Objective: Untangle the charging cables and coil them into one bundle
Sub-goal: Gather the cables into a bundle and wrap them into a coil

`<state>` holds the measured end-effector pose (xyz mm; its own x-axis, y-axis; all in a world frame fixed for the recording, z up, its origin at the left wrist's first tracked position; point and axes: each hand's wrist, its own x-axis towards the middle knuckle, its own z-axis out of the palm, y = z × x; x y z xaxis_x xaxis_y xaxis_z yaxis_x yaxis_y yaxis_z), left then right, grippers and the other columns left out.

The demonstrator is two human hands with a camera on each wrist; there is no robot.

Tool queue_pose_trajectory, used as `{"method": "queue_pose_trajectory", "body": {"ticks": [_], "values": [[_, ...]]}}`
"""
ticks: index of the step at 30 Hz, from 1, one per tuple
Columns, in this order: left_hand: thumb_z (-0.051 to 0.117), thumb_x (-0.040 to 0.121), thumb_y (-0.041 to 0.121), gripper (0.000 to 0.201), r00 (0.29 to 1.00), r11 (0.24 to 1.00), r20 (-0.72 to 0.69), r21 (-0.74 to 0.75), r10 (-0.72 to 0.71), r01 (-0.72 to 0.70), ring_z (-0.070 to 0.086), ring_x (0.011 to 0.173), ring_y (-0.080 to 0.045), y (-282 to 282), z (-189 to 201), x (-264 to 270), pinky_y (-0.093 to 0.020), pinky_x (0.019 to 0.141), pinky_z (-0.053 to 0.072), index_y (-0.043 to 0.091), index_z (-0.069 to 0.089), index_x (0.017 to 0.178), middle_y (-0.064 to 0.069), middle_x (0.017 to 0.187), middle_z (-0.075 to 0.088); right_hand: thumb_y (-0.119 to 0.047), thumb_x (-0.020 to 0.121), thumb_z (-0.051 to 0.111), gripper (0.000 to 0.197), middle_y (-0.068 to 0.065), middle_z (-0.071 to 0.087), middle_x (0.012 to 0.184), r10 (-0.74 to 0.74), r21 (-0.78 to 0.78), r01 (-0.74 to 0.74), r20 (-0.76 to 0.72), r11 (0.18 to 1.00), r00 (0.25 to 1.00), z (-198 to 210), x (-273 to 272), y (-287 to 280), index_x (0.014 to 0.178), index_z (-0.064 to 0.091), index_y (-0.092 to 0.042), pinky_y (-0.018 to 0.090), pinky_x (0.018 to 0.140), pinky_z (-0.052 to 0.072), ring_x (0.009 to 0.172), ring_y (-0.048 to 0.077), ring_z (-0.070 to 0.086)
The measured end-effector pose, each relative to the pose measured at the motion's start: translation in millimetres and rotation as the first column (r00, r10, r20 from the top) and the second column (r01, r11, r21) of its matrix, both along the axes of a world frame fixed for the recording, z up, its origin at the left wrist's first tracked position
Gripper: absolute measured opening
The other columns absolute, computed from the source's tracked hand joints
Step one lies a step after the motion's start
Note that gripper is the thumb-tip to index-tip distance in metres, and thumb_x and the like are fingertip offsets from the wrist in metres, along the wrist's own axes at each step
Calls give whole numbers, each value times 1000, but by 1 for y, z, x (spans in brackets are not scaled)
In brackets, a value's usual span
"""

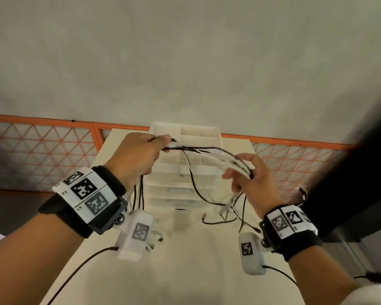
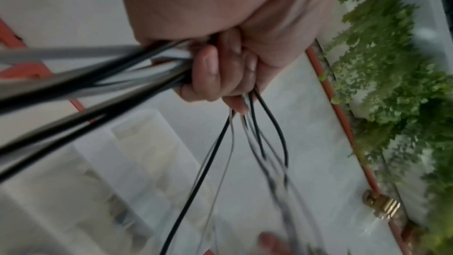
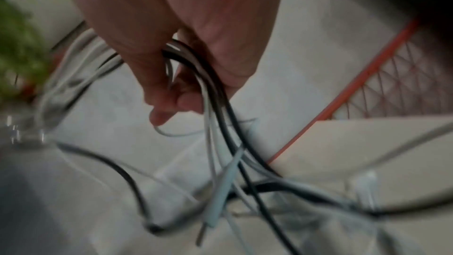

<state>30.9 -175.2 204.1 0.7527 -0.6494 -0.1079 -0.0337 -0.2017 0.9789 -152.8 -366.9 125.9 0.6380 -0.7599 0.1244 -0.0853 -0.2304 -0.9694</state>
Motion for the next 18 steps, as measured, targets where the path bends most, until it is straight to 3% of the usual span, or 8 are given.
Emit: {"method": "queue_pose_trajectory", "body": {"ticks": [2,4,6,8,11,12,14,18], "values": [[60,98,29,37,999,996,-45,-90,0,-4,19,43,-10,2,9,0,-22,40,18,16,67,64,11,44,28,-16,86,77,27,4,75,79,8,-186,-69,-307,980,952,-20,-5,5,103,58,-25,25,51,51,58,16,63],[61,97,26,53,998,988,-62,-155,-1,-9,18,39,-8,1,18,0,-21,38,18,21,58,45,13,41,26,-22,88,73,12,-1,74,82,-4,-267,-158,-520,951,854,-48,-9,8,93,62,-22,30,65,58,73,17,70],[63,96,26,34,999,981,-54,-193,1,-11,18,37,-8,0,26,-1,-20,38,19,5,64,69,13,40,25,-34,91,61,18,1,74,79,33,-235,-247,-659,940,752,-69,-11,11,84,62,-17,38,75,58,81,24,71],[64,95,27,28,999,978,-48,-210,-2,-8,18,37,-9,-1,28,-3,-18,37,20,0,66,102,13,40,24,-50,85,53,33,1,73,75,54,-202,-282,-717,938,695,-80,-15,11,83,61,-18,36,76,56,81,24,70],[64,95,27,26,999,980,-38,-198,-19,11,17,38,-9,1,23,-4,-19,37,19,3,63,105,13,41,24,-29,92,57,13,-6,69,89,69,-184,-267,-690,946,720,-82,-15,5,102,66,-26,14,64,47,78,15,67],[63,95,27,26,999,981,-42,-194,-22,13,17,38,-9,2,22,-4,-20,38,19,3,63,104,13,41,24,-19,93,56,20,-4,69,95,63,-173,-240,-676,955,735,-80,-15,3,109,65,-26,13,63,46,82,16,68],[63,96,26,27,999,980,-52,-201,-10,0,18,37,-9,2,22,-3,-20,38,18,0,64,101,12,40,25,-9,92,54,21,1,68,99,10,-169,-134,-587,976,810,-78,-13,-2,104,63,-24,27,70,50,90,26,68],[61,97,27,33,999,991,-24,-133,30,-32,18,38,-9,2,17,3,-21,38,18,10,53,70,13,40,26,-13,94,57,12,2,58,80,-136,-215,67,-325,974,936,-49,-3,-3,83,55,-16,26,60,39,73,20,56]]}}
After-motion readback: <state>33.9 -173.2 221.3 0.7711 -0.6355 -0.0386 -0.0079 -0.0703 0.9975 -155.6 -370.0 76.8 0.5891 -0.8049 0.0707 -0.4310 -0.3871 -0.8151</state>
